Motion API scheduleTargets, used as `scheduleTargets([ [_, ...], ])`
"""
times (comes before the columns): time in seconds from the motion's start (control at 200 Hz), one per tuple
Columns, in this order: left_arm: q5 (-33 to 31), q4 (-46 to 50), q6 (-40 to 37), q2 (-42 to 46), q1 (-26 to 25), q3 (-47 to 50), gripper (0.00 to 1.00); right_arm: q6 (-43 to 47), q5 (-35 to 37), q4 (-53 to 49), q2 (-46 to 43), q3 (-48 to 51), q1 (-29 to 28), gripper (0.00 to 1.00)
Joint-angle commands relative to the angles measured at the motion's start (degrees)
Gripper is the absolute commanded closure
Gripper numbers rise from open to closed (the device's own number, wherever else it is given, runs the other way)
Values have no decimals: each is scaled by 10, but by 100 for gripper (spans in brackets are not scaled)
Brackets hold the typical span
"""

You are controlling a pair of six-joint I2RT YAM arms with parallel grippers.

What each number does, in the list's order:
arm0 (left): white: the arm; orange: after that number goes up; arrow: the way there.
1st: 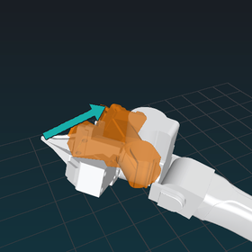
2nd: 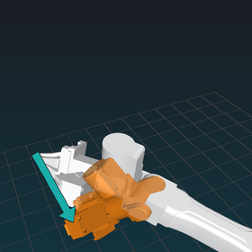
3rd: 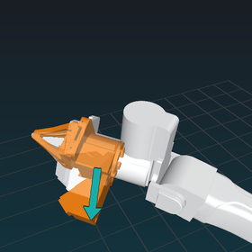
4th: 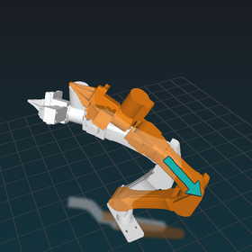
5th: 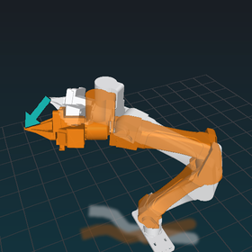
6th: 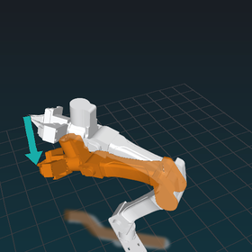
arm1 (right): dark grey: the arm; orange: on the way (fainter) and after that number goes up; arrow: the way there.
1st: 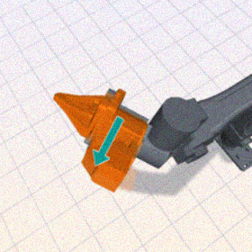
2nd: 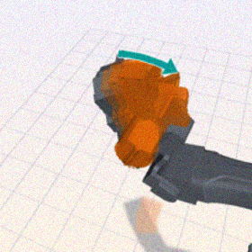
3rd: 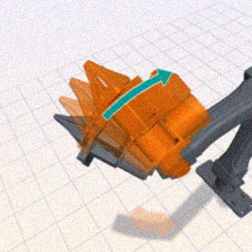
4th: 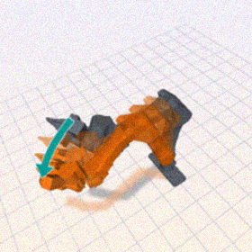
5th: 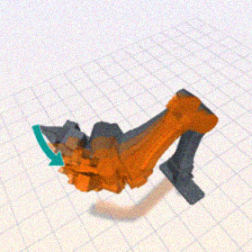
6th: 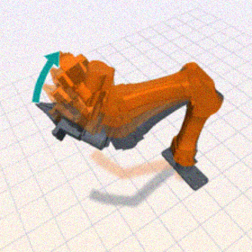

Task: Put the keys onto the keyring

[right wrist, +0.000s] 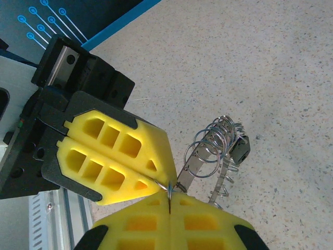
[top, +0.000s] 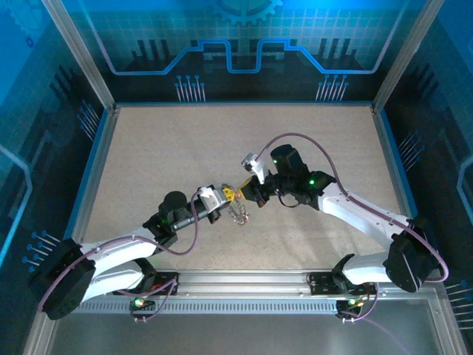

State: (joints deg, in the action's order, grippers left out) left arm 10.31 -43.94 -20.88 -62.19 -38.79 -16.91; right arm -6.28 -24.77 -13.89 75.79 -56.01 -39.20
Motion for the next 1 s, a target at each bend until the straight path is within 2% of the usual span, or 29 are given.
scheduleTargets([
  [0.0,1,-34,4,13,1,-6,100,7,-24,-3,3,-3,5,100],
  [0.295,0,-35,3,15,2,-6,100,6,-35,-1,11,-7,5,100],
  [0.535,2,-34,-1,22,1,-6,100,-3,23,-21,17,-15,5,100],
  [0.755,12,-46,-6,23,2,-2,100,-12,37,-32,29,-23,5,100],
  [0.996,16,-63,-8,23,1,6,100,-5,-1,-29,35,-23,6,99],
])
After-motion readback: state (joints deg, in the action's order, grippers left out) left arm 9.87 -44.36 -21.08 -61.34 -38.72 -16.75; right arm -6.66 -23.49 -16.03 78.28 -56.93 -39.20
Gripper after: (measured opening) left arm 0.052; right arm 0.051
